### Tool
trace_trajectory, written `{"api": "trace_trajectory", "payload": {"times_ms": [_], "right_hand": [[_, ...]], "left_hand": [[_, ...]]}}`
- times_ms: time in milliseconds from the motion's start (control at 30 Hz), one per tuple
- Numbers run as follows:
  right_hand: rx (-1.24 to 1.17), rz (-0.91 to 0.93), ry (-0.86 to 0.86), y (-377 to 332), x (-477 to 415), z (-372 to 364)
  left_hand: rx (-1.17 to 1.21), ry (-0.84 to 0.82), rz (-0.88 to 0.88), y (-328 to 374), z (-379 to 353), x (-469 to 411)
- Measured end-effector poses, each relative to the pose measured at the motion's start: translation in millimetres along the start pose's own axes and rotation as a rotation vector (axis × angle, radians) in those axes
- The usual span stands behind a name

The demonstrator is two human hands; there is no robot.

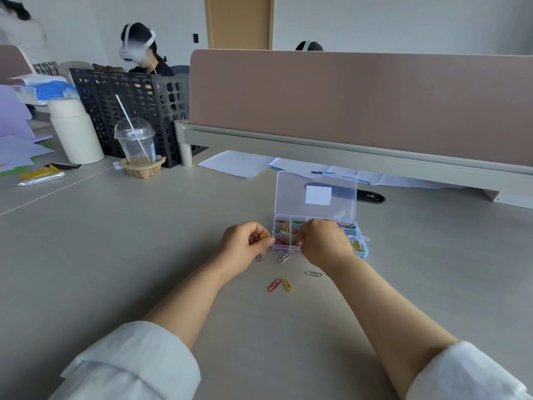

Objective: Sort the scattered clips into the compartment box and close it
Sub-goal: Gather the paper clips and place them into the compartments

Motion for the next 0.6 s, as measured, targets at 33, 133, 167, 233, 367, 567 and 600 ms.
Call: {"api": "trace_trajectory", "payload": {"times_ms": [33,133,167,233,367,567,600], "right_hand": [[-0.028,0.014,0.011,1.1,0.7,1.3],[-0.156,0.071,0.105,4.6,4.7,8.6],[-0.188,0.08,0.127,6.7,5.7,9.9],[-0.221,0.088,0.137,11.3,7.7,9.0],[-0.276,0.098,0.161,16.6,8.1,2.4],[-0.287,0.134,0.203,16.5,8.3,0.6],[-0.283,0.14,0.206,16.6,8.6,0.3]], "left_hand": [[0.036,0.032,0.008,1.9,-1.8,-2.9],[0.049,0.07,0.011,9.9,-9.6,-14.2],[0.032,0.067,0.012,12.0,-13.2,-17.8],[-0.015,0.058,0.021,13.8,-19.8,-23.2],[-0.13,0.073,0.029,16.9,-22.2,-25.8],[-0.187,0.079,0.039,18.7,-20.7,-21.9],[-0.193,0.083,0.037,18.4,-20.5,-21.1]]}}
Point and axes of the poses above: each hand's wrist, its own x-axis away from the middle knuckle, its own z-axis out of the back of the hand, y = z × x, the point moved 1 cm from there along -x, towards the middle knuckle, and after that the axes turned 11 degrees about -z, right-handed, at the moved point
